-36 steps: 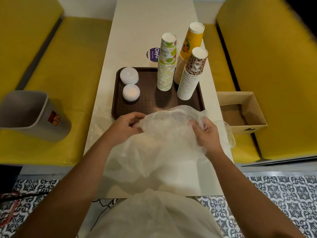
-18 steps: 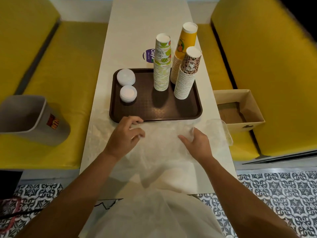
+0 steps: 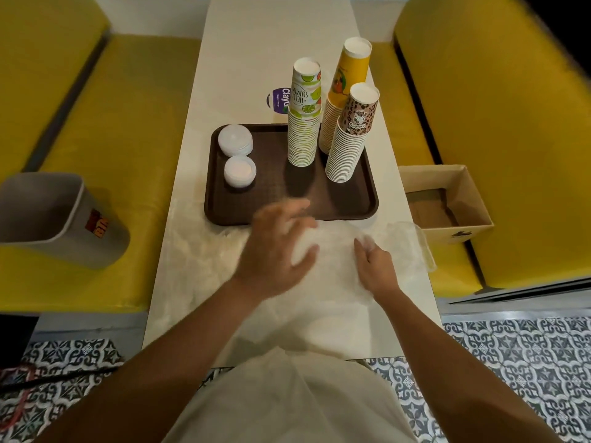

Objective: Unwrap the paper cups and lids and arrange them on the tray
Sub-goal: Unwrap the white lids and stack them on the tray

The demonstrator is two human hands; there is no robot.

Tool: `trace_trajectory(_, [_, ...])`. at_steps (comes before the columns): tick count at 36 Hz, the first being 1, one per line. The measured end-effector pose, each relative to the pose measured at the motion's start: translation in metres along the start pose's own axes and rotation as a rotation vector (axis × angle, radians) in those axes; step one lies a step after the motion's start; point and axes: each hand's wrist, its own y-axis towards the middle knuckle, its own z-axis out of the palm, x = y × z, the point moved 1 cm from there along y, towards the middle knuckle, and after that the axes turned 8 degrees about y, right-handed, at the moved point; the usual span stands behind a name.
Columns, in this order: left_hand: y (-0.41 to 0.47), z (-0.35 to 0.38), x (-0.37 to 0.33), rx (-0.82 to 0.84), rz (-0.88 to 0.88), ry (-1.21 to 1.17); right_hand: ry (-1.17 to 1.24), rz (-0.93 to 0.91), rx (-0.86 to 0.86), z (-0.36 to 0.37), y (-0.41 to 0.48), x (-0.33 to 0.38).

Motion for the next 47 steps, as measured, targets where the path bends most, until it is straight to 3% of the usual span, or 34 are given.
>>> trace_trajectory(2, [-0.021, 0.037, -0.001, 0.298, 0.088, 0.137, -0.011, 0.004, 0.019, 0.001, -0.001, -0.001])
trace_trajectory(4, [-0.048, 0.062, 0.014, 0.536, 0.023, 0.236, 0.003, -0.016, 0.015, 0.001, -0.002, 0.0])
trace_trajectory(7, [-0.08, 0.077, 0.034, 0.718, -0.053, 0.263, 0.007, -0.088, -0.043, -0.004, 0.001, 0.001])
trace_trajectory(11, [-0.088, 0.08, 0.039, 0.751, -0.087, 0.246, -0.015, -0.154, -0.184, -0.008, 0.0, 0.012])
trace_trajectory(15, [-0.086, 0.081, 0.04, 0.706, -0.067, 0.242, -0.172, -0.651, -0.442, -0.006, -0.027, 0.051])
trace_trajectory(18, [-0.083, 0.083, 0.04, 0.738, -0.052, 0.266, -0.21, -0.994, -0.254, 0.026, -0.046, 0.077])
trace_trajectory(20, [-0.077, 0.085, 0.039, 0.796, -0.116, 0.282, -0.309, -1.085, -0.07, 0.059, -0.047, 0.071])
trace_trajectory(22, [-0.069, 0.081, 0.037, 0.834, -0.131, 0.295, -0.419, -0.962, 0.036, 0.083, -0.037, 0.052])
trace_trajectory(24, [-0.064, 0.07, 0.035, 0.794, -0.024, 0.287, -0.464, -0.771, 0.046, 0.091, -0.024, 0.034])
trace_trajectory(26, [-0.065, 0.056, 0.037, 0.604, 0.046, 0.266, -0.531, -0.658, 0.061, 0.089, -0.015, 0.018])
trace_trajectory(29, [-0.069, 0.051, 0.047, 0.38, -0.038, 0.253, -0.656, -0.593, 0.14, 0.082, -0.012, -0.001])
trace_trajectory(35, [-0.09, 0.076, 0.051, 0.637, -0.147, 0.314, -0.795, -0.593, 0.2, 0.08, -0.009, -0.007])
trace_trajectory(47, [-0.091, 0.083, 0.058, 0.671, -0.179, 0.333, -0.898, -0.489, 0.156, 0.045, 0.0, -0.02])
